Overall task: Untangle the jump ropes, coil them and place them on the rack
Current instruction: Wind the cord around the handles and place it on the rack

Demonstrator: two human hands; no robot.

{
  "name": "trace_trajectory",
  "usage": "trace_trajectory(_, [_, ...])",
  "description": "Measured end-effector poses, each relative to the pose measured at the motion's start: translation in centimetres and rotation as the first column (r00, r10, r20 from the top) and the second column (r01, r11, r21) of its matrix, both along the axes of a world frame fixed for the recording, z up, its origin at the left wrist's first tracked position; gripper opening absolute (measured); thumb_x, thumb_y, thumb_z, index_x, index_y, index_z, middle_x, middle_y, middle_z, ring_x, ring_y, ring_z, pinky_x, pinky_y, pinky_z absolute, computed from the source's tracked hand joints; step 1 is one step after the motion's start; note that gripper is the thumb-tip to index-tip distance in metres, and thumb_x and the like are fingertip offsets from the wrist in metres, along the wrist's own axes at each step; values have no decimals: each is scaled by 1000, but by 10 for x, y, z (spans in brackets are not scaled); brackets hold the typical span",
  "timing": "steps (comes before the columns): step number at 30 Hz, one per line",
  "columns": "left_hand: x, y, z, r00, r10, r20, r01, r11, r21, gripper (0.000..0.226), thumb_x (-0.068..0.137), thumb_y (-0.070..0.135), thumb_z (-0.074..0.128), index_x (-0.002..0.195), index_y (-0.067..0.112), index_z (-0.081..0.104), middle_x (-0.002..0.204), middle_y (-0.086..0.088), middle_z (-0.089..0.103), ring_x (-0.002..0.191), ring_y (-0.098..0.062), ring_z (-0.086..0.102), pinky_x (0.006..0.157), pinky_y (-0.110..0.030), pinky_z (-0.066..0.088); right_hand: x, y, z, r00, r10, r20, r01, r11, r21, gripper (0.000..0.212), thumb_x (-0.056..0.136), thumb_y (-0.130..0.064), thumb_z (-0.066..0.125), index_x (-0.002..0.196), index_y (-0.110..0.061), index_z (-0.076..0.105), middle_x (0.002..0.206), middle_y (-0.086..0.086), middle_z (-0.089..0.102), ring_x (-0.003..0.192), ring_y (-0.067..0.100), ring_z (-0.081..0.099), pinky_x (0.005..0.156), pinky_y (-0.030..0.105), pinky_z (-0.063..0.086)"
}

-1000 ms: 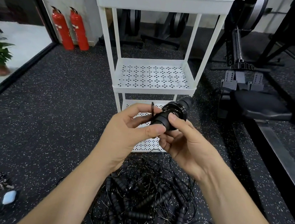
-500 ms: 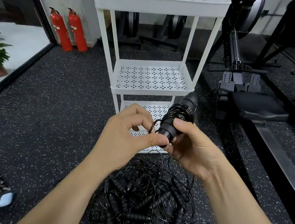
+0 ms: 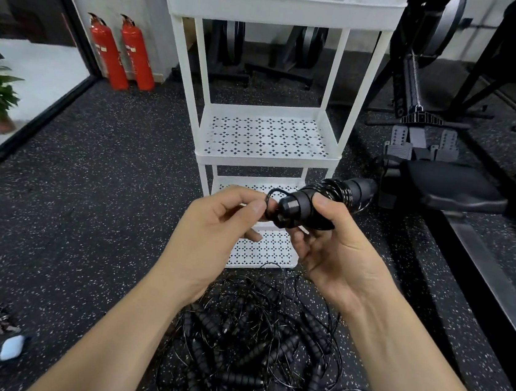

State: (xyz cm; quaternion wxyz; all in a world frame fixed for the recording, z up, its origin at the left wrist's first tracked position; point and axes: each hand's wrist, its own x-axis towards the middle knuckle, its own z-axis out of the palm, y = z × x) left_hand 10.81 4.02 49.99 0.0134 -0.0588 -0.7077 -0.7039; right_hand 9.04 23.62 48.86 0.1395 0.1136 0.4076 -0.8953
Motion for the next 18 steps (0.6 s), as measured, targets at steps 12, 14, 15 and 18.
trace_trajectory(12, [1, 4, -8, 998, -32, 45, 32, 999, 11, 10, 97, 33, 72, 100, 23, 73, 95, 5, 71, 83, -21, 57, 83, -36, 45, -1, -6, -10, 999, 48, -13, -46, 993, 110, 99, 64, -49, 94, 151, -17, 58, 104, -5, 75, 80, 9, 64, 74, 29, 39])
trace_trajectory(14, [-1, 4, -8, 998, -21, 56, 16, 995, 95, 10, 97, 35, 74, 99, 25, 72, 94, 3, 63, 87, -20, 45, 86, -40, 37, -1, -7, -10, 999, 52, -11, -50, 992, 116, 87, 62, -47, 95, 138, -21, 63, 101, -4, 77, 85, 12, 63, 73, 30, 38])
trace_trajectory(15, [-1, 5, -7, 998, -25, 53, 18, 991, 134, 10, 98, 34, 74, 101, 25, 73, 99, 1, 63, 90, -20, 45, 87, -40, 38, 1, -9, -11, 998, 59, -12, -57, 991, 117, 86, 60, -46, 97, 136, -22, 63, 104, -2, 77, 88, 13, 63, 73, 31, 38])
trace_trajectory(18, [-2, 9, -6, 999, -22, 34, 17, 989, 150, 18, 98, 28, 72, 114, 25, 78, 110, -1, 72, 94, -13, 57, 85, -33, 48, 6, -18, -16, 999, 48, 16, -48, 997, 61, 78, 62, -42, 97, 130, -20, 65, 112, 2, 76, 87, 14, 66, 69, 28, 41])
